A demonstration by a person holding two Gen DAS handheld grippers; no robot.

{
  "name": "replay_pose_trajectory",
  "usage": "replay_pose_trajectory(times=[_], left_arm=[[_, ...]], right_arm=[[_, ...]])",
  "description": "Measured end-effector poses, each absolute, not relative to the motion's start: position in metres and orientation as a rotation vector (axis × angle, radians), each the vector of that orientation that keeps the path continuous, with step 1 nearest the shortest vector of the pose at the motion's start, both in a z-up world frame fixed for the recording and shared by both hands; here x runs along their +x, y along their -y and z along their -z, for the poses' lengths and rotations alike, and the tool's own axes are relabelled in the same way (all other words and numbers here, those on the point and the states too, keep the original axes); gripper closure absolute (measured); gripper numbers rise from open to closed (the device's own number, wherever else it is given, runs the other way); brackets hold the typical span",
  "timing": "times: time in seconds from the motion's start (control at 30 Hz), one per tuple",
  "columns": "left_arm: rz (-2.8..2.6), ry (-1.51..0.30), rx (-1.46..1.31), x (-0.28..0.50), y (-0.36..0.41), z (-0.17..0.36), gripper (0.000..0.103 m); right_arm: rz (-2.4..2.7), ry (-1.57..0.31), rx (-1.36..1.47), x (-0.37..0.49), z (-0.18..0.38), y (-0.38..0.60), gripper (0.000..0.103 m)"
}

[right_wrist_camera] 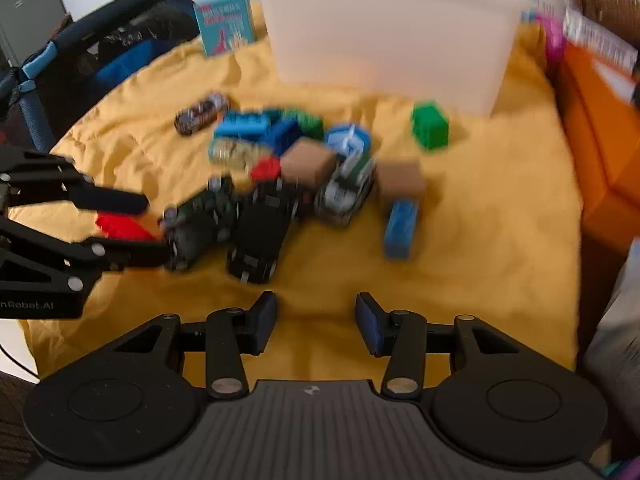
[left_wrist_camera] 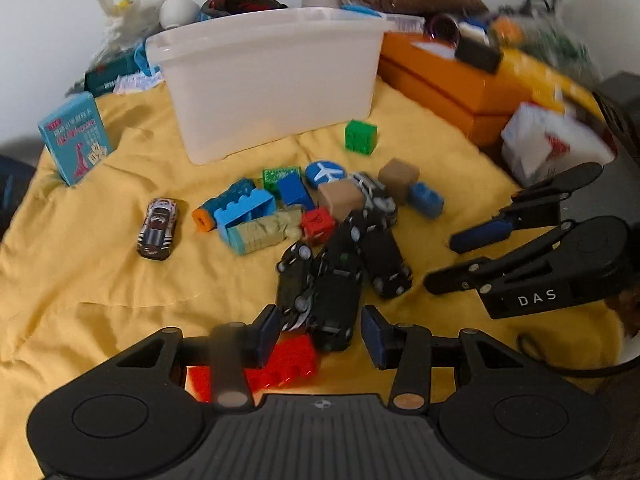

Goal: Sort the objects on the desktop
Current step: 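Grasp the black-yellow toy car with the right tool while the left grasps the green-white car, then set both toy cars down on the cloth beside the other cars and open both tools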

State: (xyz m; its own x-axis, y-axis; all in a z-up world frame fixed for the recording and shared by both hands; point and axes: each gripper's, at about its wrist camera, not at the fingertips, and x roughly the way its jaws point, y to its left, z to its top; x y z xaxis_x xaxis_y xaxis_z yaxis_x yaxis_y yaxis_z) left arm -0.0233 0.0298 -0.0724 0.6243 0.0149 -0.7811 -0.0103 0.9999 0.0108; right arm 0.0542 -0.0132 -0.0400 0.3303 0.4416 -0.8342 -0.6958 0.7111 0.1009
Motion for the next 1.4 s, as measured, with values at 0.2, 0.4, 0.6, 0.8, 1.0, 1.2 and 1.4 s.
replay_pose_trajectory(times=[0.2, 0.4, 0.6, 0.8, 1.0, 1.2, 1.4], left_arm=[[-0.096, -0.86, 0.001, -0.025, -0.044, 0.067, 0.054], [-0.101, -0.878, -0.026, -0.021, -0.05, 0.071, 0.054], [-0.066, -0.909, 0.048, -0.002, -0.044, 0.082, 0.056], [-0.001, -0.973, 0.111, 0.018, -0.042, 0.096, 0.083], [0.018, -0.883, 0.02, 0.008, -0.046, 0.07, 0.088], [0.321, -0.881, -0.539, 0.004, -0.061, 0.058, 0.087], [0.333, -1.033, -0.684, 0.012, -0.05, 0.118, 0.087]], right_arm=[[-0.772, -0.943, -0.14, 0.066, 0.029, 0.006, 0.058], [-0.84, -1.021, -0.056, 0.076, 0.044, -0.003, 0.065], [-0.884, -1.003, -0.077, 0.067, 0.04, -0.001, 0.085], [-0.833, -1.087, 0.109, 0.079, 0.046, 0.03, 0.085], [-0.744, -1.111, 0.201, 0.084, 0.044, 0.06, 0.085], [-0.655, -0.967, -0.14, 0.069, 0.018, 0.061, 0.085], [-0.587, -0.768, -0.638, 0.04, 0.03, 0.033, 0.085]])
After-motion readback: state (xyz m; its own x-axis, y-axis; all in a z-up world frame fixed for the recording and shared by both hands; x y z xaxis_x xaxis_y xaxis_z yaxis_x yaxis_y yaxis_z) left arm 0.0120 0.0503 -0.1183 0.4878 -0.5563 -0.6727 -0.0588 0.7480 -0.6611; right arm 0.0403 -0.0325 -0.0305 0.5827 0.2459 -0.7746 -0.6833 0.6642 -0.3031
